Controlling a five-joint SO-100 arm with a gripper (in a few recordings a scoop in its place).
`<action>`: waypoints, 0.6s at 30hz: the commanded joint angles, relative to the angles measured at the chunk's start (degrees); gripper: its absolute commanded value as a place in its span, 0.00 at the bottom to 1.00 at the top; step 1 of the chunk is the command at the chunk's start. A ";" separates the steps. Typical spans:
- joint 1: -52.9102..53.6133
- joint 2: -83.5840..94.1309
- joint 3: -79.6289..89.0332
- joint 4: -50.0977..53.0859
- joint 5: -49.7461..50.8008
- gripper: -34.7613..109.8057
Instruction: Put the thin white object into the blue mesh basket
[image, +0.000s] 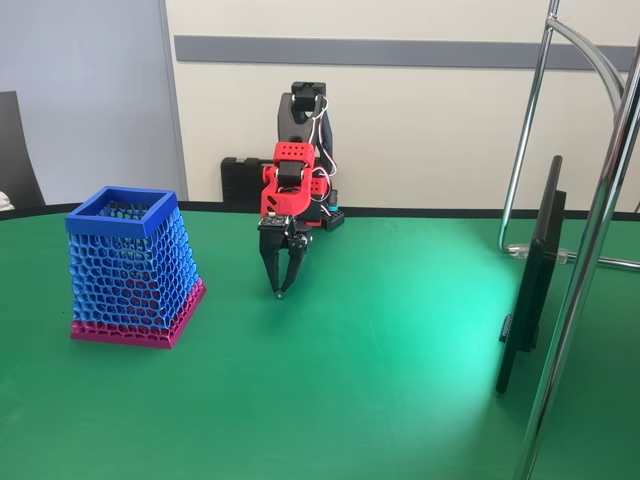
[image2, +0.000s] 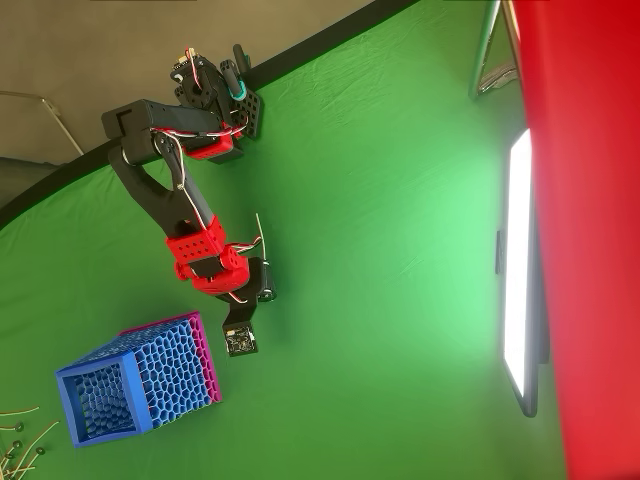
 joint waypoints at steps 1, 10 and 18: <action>0.18 0.26 -0.44 -0.88 -0.09 0.27; -0.44 0.62 -2.55 -1.85 2.11 0.27; -0.79 0.70 -4.83 -1.58 4.39 0.25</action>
